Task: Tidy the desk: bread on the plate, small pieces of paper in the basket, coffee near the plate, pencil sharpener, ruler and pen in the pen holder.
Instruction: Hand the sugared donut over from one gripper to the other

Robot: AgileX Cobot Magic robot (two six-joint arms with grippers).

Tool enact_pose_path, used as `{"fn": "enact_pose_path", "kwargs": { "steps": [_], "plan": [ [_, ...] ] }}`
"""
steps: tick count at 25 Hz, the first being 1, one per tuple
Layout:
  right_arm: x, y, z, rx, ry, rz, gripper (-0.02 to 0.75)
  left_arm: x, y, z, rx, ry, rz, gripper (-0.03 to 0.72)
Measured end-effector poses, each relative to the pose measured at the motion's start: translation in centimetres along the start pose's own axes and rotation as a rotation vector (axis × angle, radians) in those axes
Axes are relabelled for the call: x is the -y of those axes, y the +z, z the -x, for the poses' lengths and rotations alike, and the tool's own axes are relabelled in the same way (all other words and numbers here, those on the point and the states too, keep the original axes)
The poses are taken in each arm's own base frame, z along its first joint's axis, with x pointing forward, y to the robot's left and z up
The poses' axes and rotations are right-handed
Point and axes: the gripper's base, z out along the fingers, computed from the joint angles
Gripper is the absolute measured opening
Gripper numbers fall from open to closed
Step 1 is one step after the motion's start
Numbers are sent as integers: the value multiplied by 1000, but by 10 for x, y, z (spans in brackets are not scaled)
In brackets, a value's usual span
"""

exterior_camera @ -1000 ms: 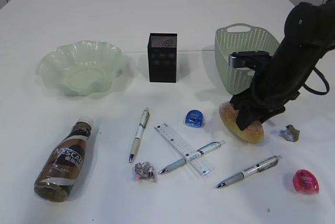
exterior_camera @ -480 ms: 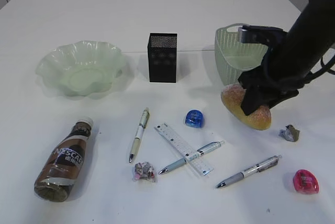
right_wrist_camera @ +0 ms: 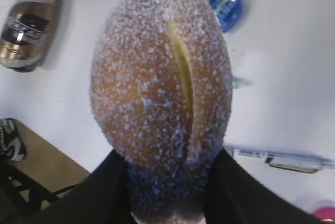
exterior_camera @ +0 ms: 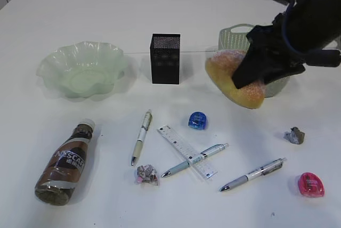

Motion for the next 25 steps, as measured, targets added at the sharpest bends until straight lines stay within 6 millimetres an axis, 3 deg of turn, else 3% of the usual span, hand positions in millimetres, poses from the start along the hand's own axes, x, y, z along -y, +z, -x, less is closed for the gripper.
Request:
{"fn": "enact_pose_path", "kwargs": {
  "steps": [11,17,25],
  "plan": [
    [-27,-8,9,141,-170,270,296,1,0,0,5,-3,-9,454],
    [-42,-15,15,252,-244,417,296,5,-7,11,172,9,-43,454],
    [-50,-20,21,334,-243,506,296,17,-7,17,256,62,-172,453]
  ]
}}
